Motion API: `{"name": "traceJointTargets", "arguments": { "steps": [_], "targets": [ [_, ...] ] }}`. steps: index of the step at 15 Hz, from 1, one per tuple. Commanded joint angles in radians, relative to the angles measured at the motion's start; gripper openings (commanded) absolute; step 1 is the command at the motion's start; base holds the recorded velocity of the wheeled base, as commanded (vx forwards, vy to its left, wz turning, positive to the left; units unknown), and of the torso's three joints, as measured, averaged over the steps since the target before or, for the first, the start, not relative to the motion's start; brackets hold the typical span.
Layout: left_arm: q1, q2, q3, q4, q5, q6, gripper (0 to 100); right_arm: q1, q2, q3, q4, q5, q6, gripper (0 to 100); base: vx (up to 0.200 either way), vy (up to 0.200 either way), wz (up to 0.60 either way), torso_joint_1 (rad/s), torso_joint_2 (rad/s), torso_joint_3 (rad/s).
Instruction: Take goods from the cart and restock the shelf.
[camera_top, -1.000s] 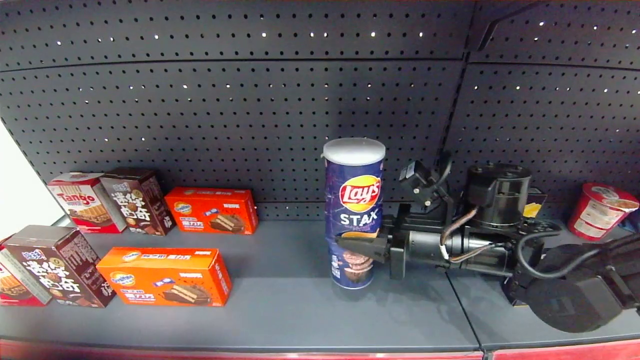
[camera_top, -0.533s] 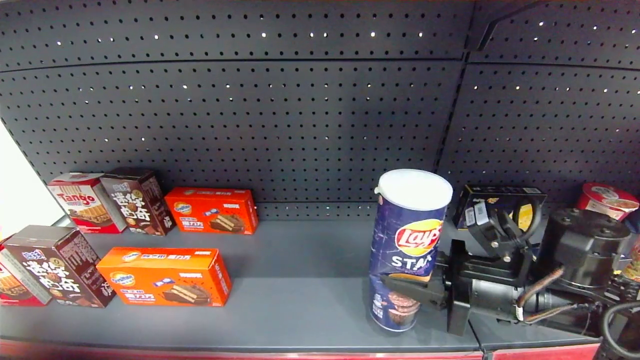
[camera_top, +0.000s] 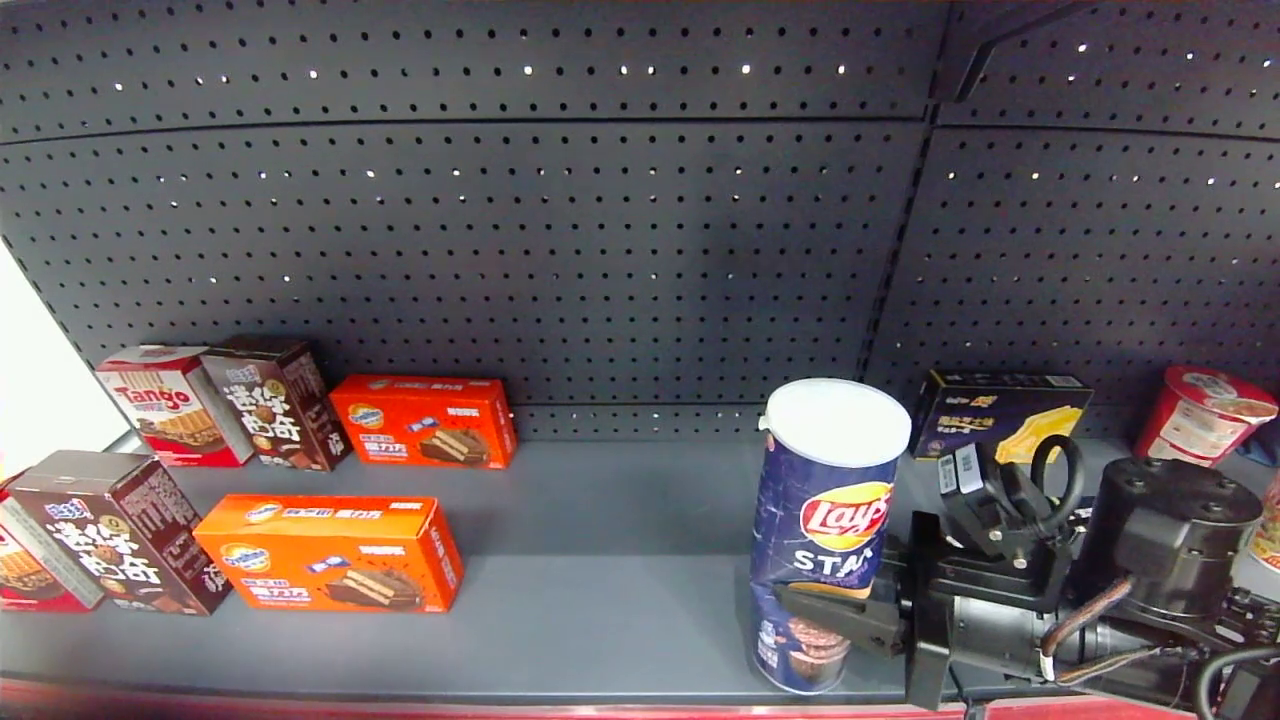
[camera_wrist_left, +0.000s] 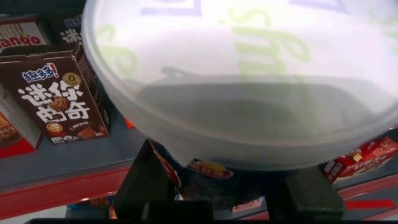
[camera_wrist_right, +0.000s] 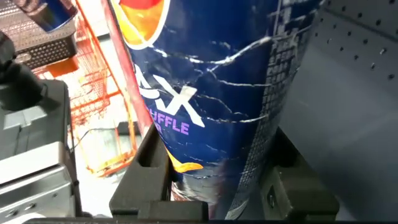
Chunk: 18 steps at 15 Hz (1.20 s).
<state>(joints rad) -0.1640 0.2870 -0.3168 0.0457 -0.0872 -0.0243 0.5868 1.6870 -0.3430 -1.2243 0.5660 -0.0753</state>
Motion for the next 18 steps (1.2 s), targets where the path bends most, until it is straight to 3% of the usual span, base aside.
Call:
{"name": "traceJointTargets", "arguments": {
  "steps": [1, 15, 18],
  "targets": [
    [0.0, 0.003, -0.002, 0.0, 0.0, 0.0, 0, 0.001, 0.06, -0.001, -0.037, 0.0, 0.002, 0, 0.0, 0.0, 0.0, 0.0, 0.0, 0.0],
    [-0.002, 0.003, -0.002, 0.0, 0.0, -0.014, 0, -0.035, 0.183, -0.041, -0.072, 0.002, -0.008, 0, 0.0, 0.0, 0.0, 0.0, 0.0, 0.0],
    [-0.002, -0.003, -0.021, 0.068, -0.002, -0.014, 0, -0.035, 0.203, -0.054, -0.073, 0.002, -0.008, 0, 0.0, 0.0, 0.0, 0.0, 0.0, 0.0]
  ]
}}
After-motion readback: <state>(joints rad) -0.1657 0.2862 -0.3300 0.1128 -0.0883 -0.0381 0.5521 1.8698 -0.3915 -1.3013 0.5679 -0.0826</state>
